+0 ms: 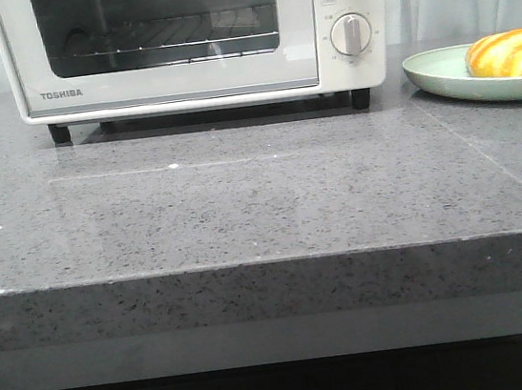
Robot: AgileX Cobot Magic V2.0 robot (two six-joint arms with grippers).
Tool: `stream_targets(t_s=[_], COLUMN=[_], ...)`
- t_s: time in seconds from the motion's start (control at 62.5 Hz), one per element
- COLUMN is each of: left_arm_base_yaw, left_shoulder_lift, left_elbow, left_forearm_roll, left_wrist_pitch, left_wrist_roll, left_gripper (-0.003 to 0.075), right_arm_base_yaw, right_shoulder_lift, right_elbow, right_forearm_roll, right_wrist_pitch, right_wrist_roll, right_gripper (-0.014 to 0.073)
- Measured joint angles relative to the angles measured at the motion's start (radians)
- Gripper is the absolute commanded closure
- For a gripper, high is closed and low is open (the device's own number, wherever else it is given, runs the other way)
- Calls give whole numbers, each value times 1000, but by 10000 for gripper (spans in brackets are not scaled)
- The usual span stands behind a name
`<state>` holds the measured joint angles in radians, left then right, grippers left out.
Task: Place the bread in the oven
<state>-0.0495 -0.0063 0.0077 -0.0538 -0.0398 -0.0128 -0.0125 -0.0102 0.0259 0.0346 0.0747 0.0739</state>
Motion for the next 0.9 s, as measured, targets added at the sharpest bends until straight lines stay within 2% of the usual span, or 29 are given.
stream_targets(t_s=[0.352,0.512,0.704,0.896], left_arm_base_yaw=[0,0,0,0], left_shoulder_lift=[0,0,13,127], left_elbow=[0,-24,-226,-437], left_forearm_roll=[2,2,2,2], left_wrist_pitch=[-55,-4,90,232], left_wrist_roll=[2,2,2,2], left_gripper=[738,738,738,738], right_arm_base_yaw=[0,0,0,0], right_shoulder_lift=[0,0,2,102], right_elbow=[0,-37,-215,-401], right_forearm_roll=[0,0,0,0], right_wrist_pitch=[-10,24,123,193], right_wrist_roll=[0,0,0,0], right_gripper=[713,713,713,713])
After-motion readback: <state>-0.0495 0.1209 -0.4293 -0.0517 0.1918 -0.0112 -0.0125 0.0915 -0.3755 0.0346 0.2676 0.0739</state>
